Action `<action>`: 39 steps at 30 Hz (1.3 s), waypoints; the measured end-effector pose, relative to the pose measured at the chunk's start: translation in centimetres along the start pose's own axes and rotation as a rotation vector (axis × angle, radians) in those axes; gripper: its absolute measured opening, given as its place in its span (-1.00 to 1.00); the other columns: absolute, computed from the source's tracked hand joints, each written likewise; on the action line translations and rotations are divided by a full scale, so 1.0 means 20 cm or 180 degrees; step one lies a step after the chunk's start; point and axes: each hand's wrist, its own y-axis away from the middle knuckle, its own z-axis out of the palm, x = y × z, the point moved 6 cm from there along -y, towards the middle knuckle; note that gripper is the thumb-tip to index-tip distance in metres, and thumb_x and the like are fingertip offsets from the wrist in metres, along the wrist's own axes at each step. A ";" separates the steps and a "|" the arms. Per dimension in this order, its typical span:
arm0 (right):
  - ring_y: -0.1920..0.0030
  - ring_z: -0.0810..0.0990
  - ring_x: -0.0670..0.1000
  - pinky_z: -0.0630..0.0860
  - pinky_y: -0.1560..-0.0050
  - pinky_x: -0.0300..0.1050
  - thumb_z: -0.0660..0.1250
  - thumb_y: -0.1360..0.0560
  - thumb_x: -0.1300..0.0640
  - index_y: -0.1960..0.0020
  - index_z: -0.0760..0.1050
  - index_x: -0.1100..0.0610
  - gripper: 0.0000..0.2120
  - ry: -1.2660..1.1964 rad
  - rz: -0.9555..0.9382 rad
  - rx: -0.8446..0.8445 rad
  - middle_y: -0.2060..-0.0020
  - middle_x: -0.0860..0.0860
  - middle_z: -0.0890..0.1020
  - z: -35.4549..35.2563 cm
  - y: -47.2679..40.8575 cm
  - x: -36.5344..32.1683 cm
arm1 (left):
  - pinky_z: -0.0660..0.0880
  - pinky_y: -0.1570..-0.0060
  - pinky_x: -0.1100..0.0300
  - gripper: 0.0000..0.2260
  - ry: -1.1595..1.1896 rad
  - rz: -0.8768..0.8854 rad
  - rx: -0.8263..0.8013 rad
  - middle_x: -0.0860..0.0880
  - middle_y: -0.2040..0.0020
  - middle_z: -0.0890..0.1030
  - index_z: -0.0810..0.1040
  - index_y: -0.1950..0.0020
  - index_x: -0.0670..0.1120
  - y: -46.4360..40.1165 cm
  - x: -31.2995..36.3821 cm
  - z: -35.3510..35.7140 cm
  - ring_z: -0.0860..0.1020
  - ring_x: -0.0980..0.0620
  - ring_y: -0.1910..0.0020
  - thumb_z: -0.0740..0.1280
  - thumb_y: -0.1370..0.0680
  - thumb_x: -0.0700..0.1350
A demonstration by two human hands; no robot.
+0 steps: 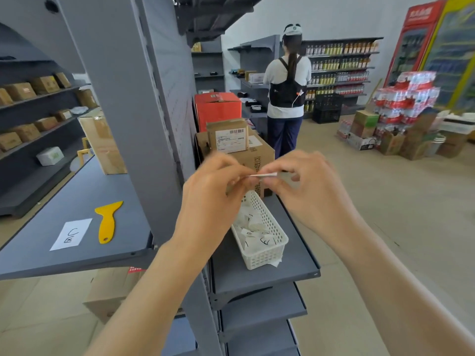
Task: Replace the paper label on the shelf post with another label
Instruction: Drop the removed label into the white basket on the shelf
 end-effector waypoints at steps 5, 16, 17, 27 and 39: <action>0.13 0.66 -0.23 0.50 0.11 -0.42 0.43 -0.55 0.14 -0.09 0.70 -0.04 -0.84 -0.0756 0.0345 -0.0117 0.20 -0.16 0.71 0.05 -0.02 0.13 | 0.63 0.08 0.10 -0.85 0.0119 -0.0490 -0.0347 0.08 0.06 0.63 0.70 0.07 0.01 -0.02 -0.04 0.12 0.65 0.12 0.19 0.40 -0.59 0.05; 0.16 0.69 -0.20 0.55 0.11 -0.24 0.47 -0.52 0.03 0.00 0.71 -0.10 -0.92 -0.0672 0.1035 -0.0396 0.29 -0.16 0.72 0.31 -0.03 0.43 | 0.49 0.14 0.57 -0.87 0.1244 -0.2193 -0.0507 0.16 0.13 0.78 0.79 -0.01 0.04 0.12 -0.34 0.43 0.69 0.37 0.13 0.56 -0.48 -0.07; 0.15 0.70 -0.16 0.58 0.08 -0.20 0.47 -0.52 0.03 0.00 0.71 -0.10 -0.91 -0.0605 0.1072 -0.0473 0.26 -0.14 0.74 0.34 -0.02 0.46 | 0.47 0.15 0.60 -0.86 0.1175 -0.2284 -0.0576 0.17 0.14 0.77 0.78 -0.04 0.04 0.15 -0.37 0.47 0.66 0.41 0.16 0.55 -0.49 -0.07; -0.06 0.65 0.05 0.53 -0.05 -0.10 0.42 -0.54 0.01 -0.04 0.73 -0.07 -0.87 -0.0216 0.1445 -0.0944 -0.09 -0.06 0.72 0.71 0.07 0.76 | 0.64 0.04 0.24 -0.85 0.0169 -0.2436 -0.1175 0.01 0.08 0.77 0.76 -0.08 0.07 0.32 -0.56 0.73 0.70 0.11 0.11 0.46 -0.53 -0.02; -0.14 0.63 0.09 0.52 -0.07 -0.11 0.24 -0.64 0.15 -0.32 0.62 -0.03 -0.68 -0.0241 0.1523 -0.1154 -0.21 0.15 0.67 0.84 0.12 0.80 | 0.56 -0.20 0.08 -0.75 -0.0056 -0.2123 -0.1185 -0.01 -0.21 0.70 0.66 -0.29 0.10 0.38 -0.63 0.81 0.61 -0.06 -0.24 0.32 -0.64 -0.05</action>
